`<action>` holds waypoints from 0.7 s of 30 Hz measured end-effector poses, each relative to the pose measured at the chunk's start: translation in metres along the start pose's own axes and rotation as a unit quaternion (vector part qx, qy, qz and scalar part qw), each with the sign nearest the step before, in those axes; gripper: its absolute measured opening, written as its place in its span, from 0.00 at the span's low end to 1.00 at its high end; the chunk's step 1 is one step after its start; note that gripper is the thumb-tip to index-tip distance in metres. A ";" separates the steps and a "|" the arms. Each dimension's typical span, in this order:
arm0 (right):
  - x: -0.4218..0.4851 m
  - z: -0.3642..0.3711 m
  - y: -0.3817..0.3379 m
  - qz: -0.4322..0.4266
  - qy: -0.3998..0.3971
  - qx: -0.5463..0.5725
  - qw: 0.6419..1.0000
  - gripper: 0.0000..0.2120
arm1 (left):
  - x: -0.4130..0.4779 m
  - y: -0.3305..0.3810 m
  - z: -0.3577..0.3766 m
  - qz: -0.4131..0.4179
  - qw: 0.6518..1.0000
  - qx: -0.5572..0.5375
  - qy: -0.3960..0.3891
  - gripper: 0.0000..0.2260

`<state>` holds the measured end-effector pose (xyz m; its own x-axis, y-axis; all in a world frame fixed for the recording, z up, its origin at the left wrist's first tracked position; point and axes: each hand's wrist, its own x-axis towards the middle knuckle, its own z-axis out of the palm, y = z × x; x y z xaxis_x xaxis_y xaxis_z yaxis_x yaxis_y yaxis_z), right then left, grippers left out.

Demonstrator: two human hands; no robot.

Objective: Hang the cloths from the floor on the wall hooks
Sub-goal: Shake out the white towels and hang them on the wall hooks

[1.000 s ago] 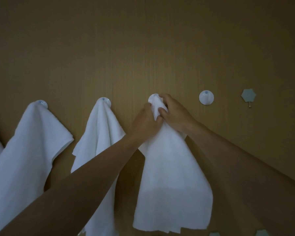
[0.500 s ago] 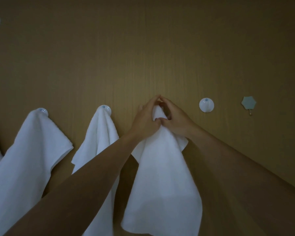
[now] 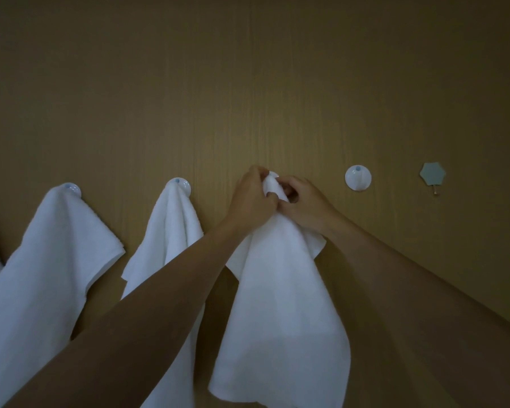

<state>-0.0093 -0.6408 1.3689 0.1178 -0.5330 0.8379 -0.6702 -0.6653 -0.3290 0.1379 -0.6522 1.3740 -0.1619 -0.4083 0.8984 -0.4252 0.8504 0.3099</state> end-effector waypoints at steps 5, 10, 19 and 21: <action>0.002 0.000 0.000 0.002 -0.011 -0.017 1.000 0.12 | -0.013 -0.009 0.001 -0.019 1.000 0.012 -0.009 0.22; -0.002 0.005 -0.001 -0.007 0.003 -0.046 0.999 0.08 | -0.021 -0.008 0.006 -0.010 0.997 0.078 0.004 0.20; -0.045 0.013 0.006 -0.023 0.034 -0.132 0.990 0.31 | -0.064 -0.011 0.002 0.042 0.986 0.161 -0.002 0.29; -0.055 0.014 0.006 -0.021 0.032 -0.163 0.986 0.34 | -0.072 -0.012 0.000 0.035 0.982 0.186 -0.009 0.30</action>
<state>-0.0095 -0.6229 1.3148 0.1115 -0.4668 0.8773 -0.8671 -0.4770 -0.1436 0.1542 -0.6334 1.3057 -0.2163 -0.3611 0.9071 -0.7072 0.6985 0.1094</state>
